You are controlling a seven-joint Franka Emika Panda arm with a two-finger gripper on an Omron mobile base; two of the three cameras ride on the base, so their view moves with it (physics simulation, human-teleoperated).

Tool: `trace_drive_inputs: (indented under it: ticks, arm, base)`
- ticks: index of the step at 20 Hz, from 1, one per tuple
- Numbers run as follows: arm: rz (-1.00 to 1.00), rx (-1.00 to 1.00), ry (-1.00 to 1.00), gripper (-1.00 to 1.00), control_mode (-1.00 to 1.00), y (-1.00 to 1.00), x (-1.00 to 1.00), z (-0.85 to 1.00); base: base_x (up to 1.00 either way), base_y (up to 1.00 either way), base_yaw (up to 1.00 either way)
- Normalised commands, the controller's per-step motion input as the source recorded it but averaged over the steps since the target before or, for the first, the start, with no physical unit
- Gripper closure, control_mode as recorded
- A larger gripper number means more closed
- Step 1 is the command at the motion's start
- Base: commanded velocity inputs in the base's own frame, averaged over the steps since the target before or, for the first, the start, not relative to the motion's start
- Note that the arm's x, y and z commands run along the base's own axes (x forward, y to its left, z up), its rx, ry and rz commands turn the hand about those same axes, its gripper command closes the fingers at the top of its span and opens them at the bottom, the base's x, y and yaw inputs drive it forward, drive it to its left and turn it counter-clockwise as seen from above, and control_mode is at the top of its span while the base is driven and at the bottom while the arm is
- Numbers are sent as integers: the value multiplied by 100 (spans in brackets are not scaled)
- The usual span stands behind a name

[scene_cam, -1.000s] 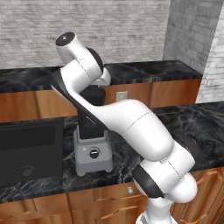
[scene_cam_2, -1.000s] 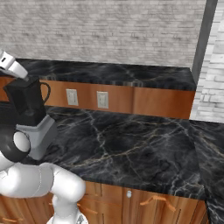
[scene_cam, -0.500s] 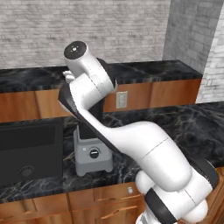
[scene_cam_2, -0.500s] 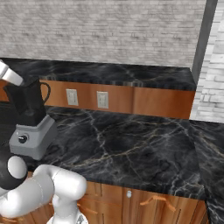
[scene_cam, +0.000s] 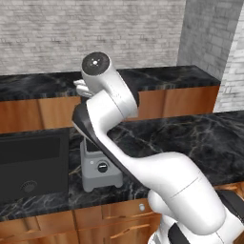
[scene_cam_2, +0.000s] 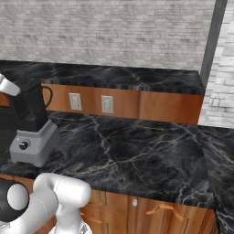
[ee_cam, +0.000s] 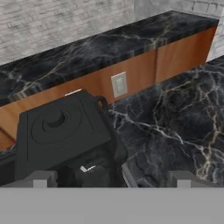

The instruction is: Close the lid blender by securely placing the lid on top.

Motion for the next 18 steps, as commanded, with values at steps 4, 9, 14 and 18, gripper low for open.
trace_drive_inputs:
  ticks: [4,9,14,18]
  arm:
    - [0,4,0,-100,-100,-2,-41,20]
    - [0,1,0,-100,-100,-4,-36,14]
    - [0,2,-1,-100,-100,-16,-44,12]
    - [0,3,-2,-100,-100,-25,-44,13]
  base:
    - [0,0,0]
    - [0,0,0]
    - [0,0,0]
    - [0,0,0]
